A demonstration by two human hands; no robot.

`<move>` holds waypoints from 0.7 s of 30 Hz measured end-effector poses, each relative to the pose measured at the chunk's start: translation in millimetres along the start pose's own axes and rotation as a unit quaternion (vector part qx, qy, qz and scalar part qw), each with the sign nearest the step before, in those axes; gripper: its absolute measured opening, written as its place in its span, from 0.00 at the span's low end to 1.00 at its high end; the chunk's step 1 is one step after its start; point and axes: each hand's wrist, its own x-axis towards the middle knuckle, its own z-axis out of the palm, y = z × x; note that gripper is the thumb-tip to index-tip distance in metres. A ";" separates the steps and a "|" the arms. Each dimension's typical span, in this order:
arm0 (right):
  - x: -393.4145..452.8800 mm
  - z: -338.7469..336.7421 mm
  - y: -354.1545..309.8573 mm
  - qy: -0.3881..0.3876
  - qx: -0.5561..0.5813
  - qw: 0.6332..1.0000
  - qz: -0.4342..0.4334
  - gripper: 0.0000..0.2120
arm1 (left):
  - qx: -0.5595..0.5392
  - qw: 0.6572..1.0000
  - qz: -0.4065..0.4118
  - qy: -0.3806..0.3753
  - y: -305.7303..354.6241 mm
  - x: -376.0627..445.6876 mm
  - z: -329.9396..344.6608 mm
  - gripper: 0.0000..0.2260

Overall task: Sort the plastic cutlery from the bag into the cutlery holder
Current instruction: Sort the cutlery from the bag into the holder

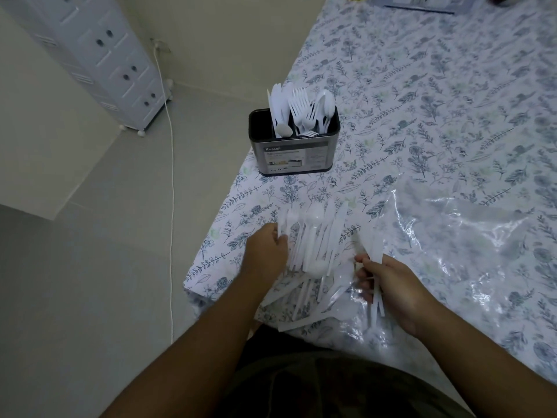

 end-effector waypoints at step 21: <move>-10.8 -7.4 -4.0 0.039 -0.001 0.999 -0.007 0.08 | 0.090 0.986 0.137 -0.027 17.1 2.0 20.6 0.13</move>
